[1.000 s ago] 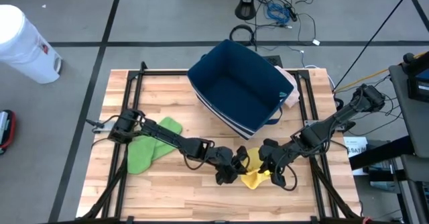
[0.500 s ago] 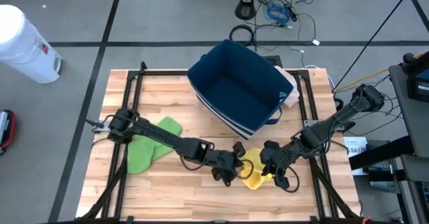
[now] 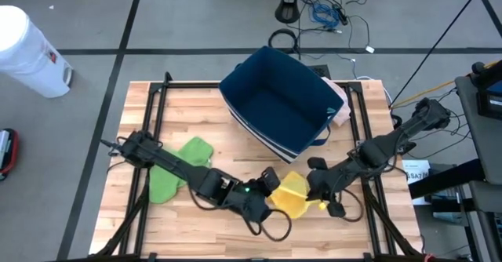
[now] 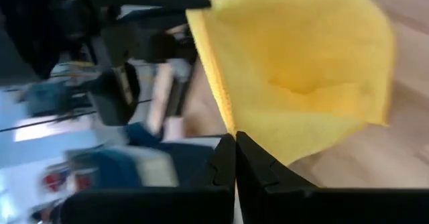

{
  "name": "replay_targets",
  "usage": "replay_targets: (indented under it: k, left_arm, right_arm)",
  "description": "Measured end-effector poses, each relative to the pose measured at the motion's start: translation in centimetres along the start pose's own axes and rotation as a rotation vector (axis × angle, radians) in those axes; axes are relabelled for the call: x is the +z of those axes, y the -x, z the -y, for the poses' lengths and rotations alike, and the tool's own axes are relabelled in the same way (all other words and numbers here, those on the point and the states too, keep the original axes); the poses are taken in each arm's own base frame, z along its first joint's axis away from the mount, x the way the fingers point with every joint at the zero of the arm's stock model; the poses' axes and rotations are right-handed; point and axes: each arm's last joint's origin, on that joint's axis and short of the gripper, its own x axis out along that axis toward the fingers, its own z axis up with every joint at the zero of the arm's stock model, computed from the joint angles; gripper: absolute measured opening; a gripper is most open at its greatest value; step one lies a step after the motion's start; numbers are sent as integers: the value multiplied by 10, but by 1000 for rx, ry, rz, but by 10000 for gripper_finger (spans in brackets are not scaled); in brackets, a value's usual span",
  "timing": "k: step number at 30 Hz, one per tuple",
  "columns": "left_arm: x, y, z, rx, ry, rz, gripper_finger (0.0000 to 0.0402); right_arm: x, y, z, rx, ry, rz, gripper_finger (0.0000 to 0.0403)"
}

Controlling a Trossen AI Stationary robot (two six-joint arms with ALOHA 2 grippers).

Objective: Fold towel
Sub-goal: Fold the yellow towel

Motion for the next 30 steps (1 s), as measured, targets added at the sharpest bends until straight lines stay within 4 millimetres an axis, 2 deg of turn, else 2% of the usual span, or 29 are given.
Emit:
replay_targets:
  k: [4,10,14,16,18,24,27,30]
  left_arm:
    - [11,23,-10,121,-51,-59,0]
    - [22,59,-22,210,-97,-114,0]
    - [18,68,-23,219,-89,-162,0]
    - [12,64,-22,189,-63,-178,0]
    - [2,54,-20,103,-12,-186,0]
    - [-29,15,-12,-140,158,-286,0]
    - [-33,4,-9,-216,208,-274,0]
    - [-35,-4,-1,-257,190,-286,0]
  right_arm:
    - [19,30,-12,21,63,39,0]
    - [32,70,-21,18,17,30,0]
    - [32,83,-26,101,35,-16,1]
    - [34,84,-27,105,35,-8,1]
    - [29,77,-22,27,28,-71,1]
    - [19,36,-11,-117,40,-232,2]
    - [14,3,-5,-174,90,-251,21]
    - [6,-32,-2,-163,145,-242,63]
